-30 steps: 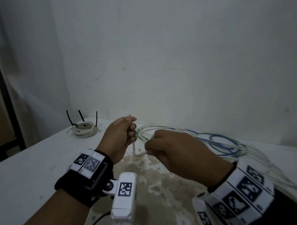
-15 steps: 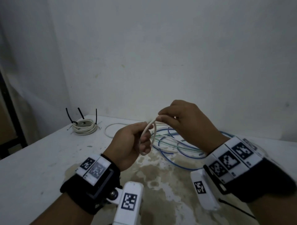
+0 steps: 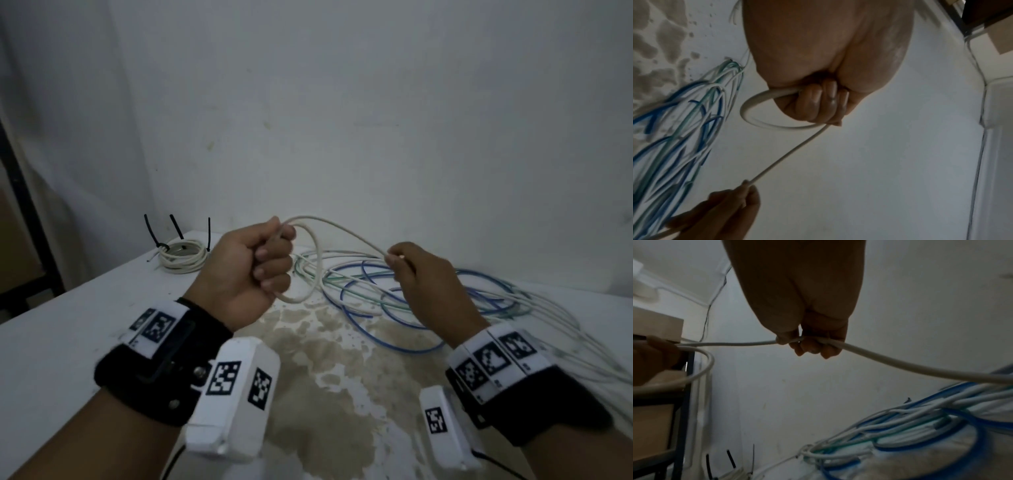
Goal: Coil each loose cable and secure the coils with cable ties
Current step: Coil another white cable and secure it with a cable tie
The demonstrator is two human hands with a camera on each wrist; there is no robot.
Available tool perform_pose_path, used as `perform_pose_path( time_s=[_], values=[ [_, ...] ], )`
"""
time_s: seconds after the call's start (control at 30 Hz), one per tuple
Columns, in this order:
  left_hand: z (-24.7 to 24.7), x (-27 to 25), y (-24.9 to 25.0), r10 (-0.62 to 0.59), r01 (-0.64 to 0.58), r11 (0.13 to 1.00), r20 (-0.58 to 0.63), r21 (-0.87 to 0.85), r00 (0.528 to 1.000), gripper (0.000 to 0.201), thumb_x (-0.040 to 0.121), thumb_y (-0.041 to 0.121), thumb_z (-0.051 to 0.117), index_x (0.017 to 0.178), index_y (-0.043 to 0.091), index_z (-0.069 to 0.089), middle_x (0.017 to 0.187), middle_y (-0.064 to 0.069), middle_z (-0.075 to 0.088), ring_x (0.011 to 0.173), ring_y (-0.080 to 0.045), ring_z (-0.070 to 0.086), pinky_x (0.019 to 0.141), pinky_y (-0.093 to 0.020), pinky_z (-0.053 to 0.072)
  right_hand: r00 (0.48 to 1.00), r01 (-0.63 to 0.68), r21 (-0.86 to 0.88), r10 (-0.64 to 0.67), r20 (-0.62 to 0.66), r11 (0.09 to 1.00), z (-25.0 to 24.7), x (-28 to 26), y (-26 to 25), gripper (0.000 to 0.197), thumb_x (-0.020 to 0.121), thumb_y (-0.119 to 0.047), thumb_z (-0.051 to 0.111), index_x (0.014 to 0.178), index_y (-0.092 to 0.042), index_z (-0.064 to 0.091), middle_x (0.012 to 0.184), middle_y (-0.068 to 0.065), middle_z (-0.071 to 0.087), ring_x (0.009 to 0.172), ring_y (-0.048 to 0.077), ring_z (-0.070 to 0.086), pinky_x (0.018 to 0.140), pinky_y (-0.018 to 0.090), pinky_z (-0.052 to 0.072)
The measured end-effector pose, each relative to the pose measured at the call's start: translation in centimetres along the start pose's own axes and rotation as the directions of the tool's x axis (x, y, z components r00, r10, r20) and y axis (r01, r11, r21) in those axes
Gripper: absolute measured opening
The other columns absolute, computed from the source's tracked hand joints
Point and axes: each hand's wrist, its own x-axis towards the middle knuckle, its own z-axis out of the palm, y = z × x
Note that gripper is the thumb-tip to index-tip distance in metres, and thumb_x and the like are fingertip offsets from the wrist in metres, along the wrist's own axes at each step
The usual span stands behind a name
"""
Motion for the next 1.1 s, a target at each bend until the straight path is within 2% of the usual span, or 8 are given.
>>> perform_pose_path(
  time_s=[0.13,0.27,0.4,0.53,0.7,0.87,0.93,1.1],
  values=[
    [-1.2,0.0,1.3,0.095,-0.099,0.994,-0.089,-0.039,0.991,0.022,0.091,0.026,0.042,0.074,0.014,0.049,0.047,0.008,0.025,0.035,-0.005,0.025,0.036,-0.016,0.026,0.999,-0.022,-0.033,0.023,0.039,0.999,0.6,-1.4,0.6,0.012,0.1,-0.02,0.041,0.09,-0.016,0.047,0.069,-0.003,0.049,0.061,0.01,0.045,0.052,0.019,0.029],
    [-1.7,-0.2,1.1,0.128,-0.123,0.991,-0.142,0.047,0.982,0.029,0.098,0.027,0.036,0.076,0.013,0.05,0.049,0.008,0.031,0.04,-0.006,0.032,0.04,-0.014,0.032,0.982,0.126,-0.405,-0.057,0.179,0.906,0.9,-1.6,-0.2,0.012,0.096,-0.013,0.043,0.095,-0.017,0.054,0.083,0.001,0.046,0.076,0.024,0.053,0.057,0.032,0.035],
    [-1.3,-0.5,0.8,0.175,-0.156,0.979,-0.152,0.132,0.973,0.03,0.1,0.029,0.036,0.079,0.013,0.05,0.051,0.008,0.028,0.036,-0.005,0.024,0.035,-0.016,0.023,0.913,0.31,-0.533,-0.09,0.399,0.787,1.3,-2.0,-3.3,0.02,0.094,-0.01,0.043,0.106,-0.019,0.056,0.09,0.002,0.041,0.081,0.025,0.057,0.046,0.025,0.017],
    [-1.7,-0.6,2.2,0.284,-0.277,0.959,-0.269,0.067,0.92,0.034,0.101,0.028,0.032,0.075,0.014,0.048,0.045,0.009,0.026,0.033,-0.004,0.021,0.034,-0.016,0.017,0.885,0.367,-0.472,-0.145,0.442,0.801,2.5,-2.9,-4.7,0.049,0.092,-0.003,0.036,0.137,-0.022,0.036,0.112,0.007,0.05,0.092,0.027,0.057,0.061,0.03,0.033],
    [-3.5,-0.8,3.7,0.343,-0.373,0.928,-0.374,-0.008,0.862,0.037,0.102,0.029,0.03,0.073,0.015,0.047,0.043,0.01,0.03,0.034,-0.006,0.024,0.037,-0.016,0.023,0.928,0.13,-0.372,0.019,0.372,0.919,2.4,-3.1,-3.9,0.059,0.096,-0.001,0.032,0.149,-0.022,0.017,0.136,0.007,0.045,0.116,0.024,0.051,0.091,0.033,0.043],
    [-2.4,-0.5,1.7,0.299,-0.296,0.954,-0.304,0.055,0.905,0.035,0.102,0.031,0.033,0.076,0.014,0.048,0.047,0.009,0.033,0.038,-0.006,0.031,0.04,-0.014,0.032,0.931,0.328,-0.535,-0.172,0.321,0.779,2.6,-3.2,-5.7,0.032,0.075,-0.002,0.044,0.087,-0.017,0.069,0.082,0.008,0.056,0.054,0.024,0.054,0.046,0.028,0.026],
    [-1.6,-0.4,0.8,0.274,-0.252,0.961,-0.261,0.116,0.925,0.034,0.102,0.032,0.034,0.077,0.015,0.048,0.048,0.008,0.032,0.037,-0.006,0.028,0.037,-0.015,0.029,0.896,0.438,-0.564,-0.283,0.344,0.7,2.4,-3.4,-6.7,0.009,0.057,-0.01,0.066,0.059,-0.019,0.065,0.061,0.002,0.052,0.039,0.019,0.047,0.044,0.024,0.015],
    [-0.5,-0.3,-1.1,0.26,-0.199,0.941,-0.206,0.273,0.943,0.031,0.102,0.029,0.034,0.09,0.008,0.054,0.054,0.004,0.034,0.04,-0.007,0.028,0.038,-0.018,0.027,0.777,0.625,-0.474,-0.434,0.457,0.62,0.8,-4.1,-9.2,0.016,0.056,-0.013,0.075,0.06,-0.02,0.061,0.057,0.0,0.047,0.039,0.017,0.043,0.042,0.023,0.008]
  ],
)
